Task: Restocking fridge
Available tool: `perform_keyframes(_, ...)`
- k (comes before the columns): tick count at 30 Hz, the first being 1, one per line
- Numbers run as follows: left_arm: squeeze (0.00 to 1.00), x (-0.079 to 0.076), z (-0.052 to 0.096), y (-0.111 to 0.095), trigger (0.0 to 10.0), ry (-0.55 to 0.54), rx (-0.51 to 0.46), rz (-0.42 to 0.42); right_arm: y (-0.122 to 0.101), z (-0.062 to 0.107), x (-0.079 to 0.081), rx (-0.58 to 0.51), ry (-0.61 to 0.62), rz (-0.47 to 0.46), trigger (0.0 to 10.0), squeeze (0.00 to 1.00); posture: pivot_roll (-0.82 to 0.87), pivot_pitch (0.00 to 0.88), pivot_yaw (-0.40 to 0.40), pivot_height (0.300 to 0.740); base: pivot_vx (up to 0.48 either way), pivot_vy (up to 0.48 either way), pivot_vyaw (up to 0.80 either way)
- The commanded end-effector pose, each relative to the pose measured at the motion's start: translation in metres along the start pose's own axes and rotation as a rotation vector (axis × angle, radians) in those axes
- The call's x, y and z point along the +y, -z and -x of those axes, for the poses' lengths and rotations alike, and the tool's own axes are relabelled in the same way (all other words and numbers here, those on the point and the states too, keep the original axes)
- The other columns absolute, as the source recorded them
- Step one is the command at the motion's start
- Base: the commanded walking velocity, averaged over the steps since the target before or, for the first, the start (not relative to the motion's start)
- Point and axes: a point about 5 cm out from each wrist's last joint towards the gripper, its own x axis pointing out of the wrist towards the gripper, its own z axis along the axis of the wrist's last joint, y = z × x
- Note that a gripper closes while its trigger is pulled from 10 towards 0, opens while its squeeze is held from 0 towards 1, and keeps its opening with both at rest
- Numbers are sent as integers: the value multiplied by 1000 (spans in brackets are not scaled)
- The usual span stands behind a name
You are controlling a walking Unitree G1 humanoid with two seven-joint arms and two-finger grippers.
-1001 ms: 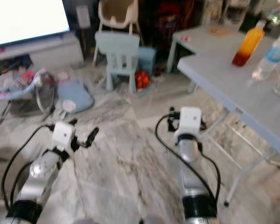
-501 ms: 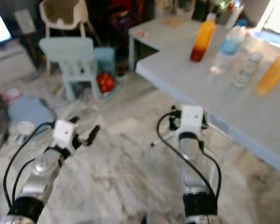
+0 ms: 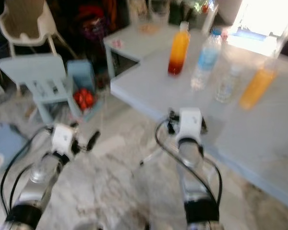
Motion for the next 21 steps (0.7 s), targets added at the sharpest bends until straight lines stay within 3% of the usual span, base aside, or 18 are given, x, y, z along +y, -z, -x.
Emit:
perform_keyframes(1,0,8,1,-3,10000,-16,-5,-8,-2,0,9,-3,-20,-4,10000,0,38,9,-23,740,431,0,-800)
perform_keyframes(5,0,8,0,-3,10000,-15,-3,-6,-2,0,9,-1,-20,-2,10000,0,37,9,-23,740,311,0,-800)
perform_keyframes(14,0,12,-1,-3,10000,-52,2,12,-1,-1,11,-3,-36,-1,10000,0,37,9,-22,740,0,0,-800)
perform_keyframes(21,0,15,-1,-4,10000,-69,-4,25,-8,2,21,-57,-104,16,10000,0,39,8,-22,740,0,0,0)
